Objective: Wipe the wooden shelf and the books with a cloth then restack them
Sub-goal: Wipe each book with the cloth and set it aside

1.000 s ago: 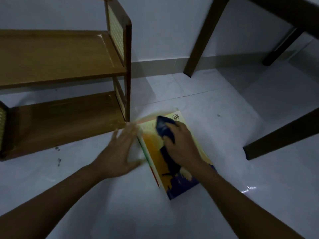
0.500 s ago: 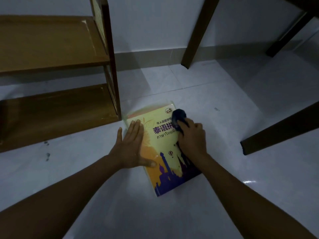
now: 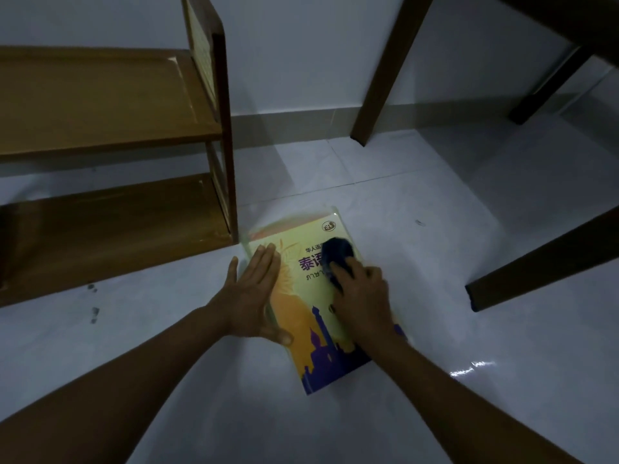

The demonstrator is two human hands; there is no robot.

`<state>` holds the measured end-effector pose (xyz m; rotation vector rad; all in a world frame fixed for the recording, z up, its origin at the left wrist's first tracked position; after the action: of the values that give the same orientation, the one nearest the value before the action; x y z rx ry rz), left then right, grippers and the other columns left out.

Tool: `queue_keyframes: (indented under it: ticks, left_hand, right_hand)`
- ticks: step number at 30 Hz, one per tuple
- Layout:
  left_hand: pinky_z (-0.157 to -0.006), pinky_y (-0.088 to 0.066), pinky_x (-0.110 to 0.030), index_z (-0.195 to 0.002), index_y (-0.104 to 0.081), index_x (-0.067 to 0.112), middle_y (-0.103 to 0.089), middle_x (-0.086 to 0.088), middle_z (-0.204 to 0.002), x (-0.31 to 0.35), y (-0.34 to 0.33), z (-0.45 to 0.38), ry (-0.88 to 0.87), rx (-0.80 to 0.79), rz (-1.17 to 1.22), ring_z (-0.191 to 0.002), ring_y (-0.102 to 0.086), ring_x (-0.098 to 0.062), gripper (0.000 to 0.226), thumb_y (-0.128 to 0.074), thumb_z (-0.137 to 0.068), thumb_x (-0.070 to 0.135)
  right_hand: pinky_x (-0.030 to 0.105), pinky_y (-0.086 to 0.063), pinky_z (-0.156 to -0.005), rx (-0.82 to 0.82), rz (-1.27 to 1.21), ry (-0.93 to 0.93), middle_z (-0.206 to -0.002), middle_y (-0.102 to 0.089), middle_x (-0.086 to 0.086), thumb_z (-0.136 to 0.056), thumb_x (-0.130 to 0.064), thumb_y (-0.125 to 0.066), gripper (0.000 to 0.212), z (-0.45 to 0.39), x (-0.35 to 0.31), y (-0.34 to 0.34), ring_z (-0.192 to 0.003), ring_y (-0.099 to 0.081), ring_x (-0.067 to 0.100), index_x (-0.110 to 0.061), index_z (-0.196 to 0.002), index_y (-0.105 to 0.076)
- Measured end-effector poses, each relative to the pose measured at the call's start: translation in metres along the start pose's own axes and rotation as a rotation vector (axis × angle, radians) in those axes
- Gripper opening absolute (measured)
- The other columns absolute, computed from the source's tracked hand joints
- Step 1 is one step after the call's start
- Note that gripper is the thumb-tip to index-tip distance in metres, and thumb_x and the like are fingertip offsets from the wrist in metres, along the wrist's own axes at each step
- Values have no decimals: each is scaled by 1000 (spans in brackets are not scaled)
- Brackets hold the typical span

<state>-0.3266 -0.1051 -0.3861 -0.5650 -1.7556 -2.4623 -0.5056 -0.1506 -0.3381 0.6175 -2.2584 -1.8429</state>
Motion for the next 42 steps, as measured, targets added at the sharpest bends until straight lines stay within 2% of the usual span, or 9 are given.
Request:
queue_keyframes:
  ticks: [3, 6, 12, 16, 26, 29, 34, 37, 42]
  left_hand:
    - [-113, 18, -56, -146, 26, 9, 40, -9, -149, -3, 1, -1, -5, 22, -17, -137, 39, -22, 151, -40, -43, 98]
    - [-112, 19, -52, -147, 22, 11, 32, -9, -154, -6, 0, 2, -15, 82, -141, -134, 42, -15, 141, -56, -56, 84]
    - [-108, 20, -50, -147, 23, 11, 35, -8, -150, -3, 4, 3, -2, 60, -192, -141, 30, -25, 141, -71, -59, 70]
    - [-110, 19, -51, -148, 22, 12, 37, -8, -146, 1, 11, 5, -15, 15, -192, -140, 31, -23, 137, -70, -64, 67]
    - [-115, 20, -35, -151, 14, 21, 19, 5, -159, -61, 32, 153, 17, -7, -39, -143, 26, -8, 92, -41, -90, 62]
    - [-116, 7, -29, -153, -9, 23, -7, 4, -162, -87, 54, 199, 211, -45, 105, -148, 3, -8, 93, -19, -76, 75]
    - [-111, -28, -23, -144, -38, 25, -40, 5, -151, -121, 79, 258, 466, 108, 447, -136, -39, -11, 108, -25, -59, 89]
    - [-102, -36, -19, -139, -45, 22, -48, 5, -144, -139, 84, 292, 557, 198, 531, -127, -48, -10, 70, -45, -83, 64]
    - [-94, -44, -24, -125, -56, 27, -59, 8, -126, -136, 95, 327, 630, 374, 827, -111, -57, -8, 37, -49, -94, 47]
  right_hand:
    - [40, -48, -71, -122, -71, 257, -127, -59, 6, -82, -29, -52, 41, 43, -67, -11, -91, -56, 32, -22, -123, -58]
    - [39, -49, -76, -249, -143, 376, -133, -56, 4, -83, -29, -45, 46, 61, -84, -15, -95, -55, 30, -23, -128, -54]
    - [45, -48, -77, -92, -65, -130, -130, -57, 14, -84, -14, -63, 41, 11, 39, 5, -98, -52, 39, -15, -125, -61]
    - [46, -49, -65, -64, 22, -123, -120, -62, 20, -72, -3, -75, 48, 17, 42, 5, -86, -55, 42, -8, -118, -65]
    - [56, -48, -74, -101, -14, -208, -118, -60, 28, -82, -7, -67, 33, 16, 47, -2, -89, -55, 52, -2, -115, -64]
    - [52, -46, -83, -117, -218, -195, -115, -61, 22, -90, -9, -60, 26, -4, -5, 15, -94, -57, 44, -4, -115, -63]
    - [31, -37, -64, -220, -610, 53, -88, -59, 3, -93, -30, -45, 26, -23, -167, 56, -77, -55, 21, -9, -97, -60]
    - [32, -43, -71, -389, -782, -45, -94, -62, 4, -95, -14, -52, 9, -17, -220, 63, -85, -59, 21, -18, -101, -58]
    - [35, -50, -80, -637, -975, -155, -100, -65, 4, -97, -20, -51, 9, 6, -285, 71, -90, -63, 19, -25, -100, -57]
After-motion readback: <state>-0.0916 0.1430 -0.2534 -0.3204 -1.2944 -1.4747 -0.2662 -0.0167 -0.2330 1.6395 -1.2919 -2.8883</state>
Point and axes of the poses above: each hand's wrist, its own z-axis away from the middle knuckle, its own y-axis out of the back of the hand, x = y × z, the point moved 7 cm from there along -z, towards the middle knuckle
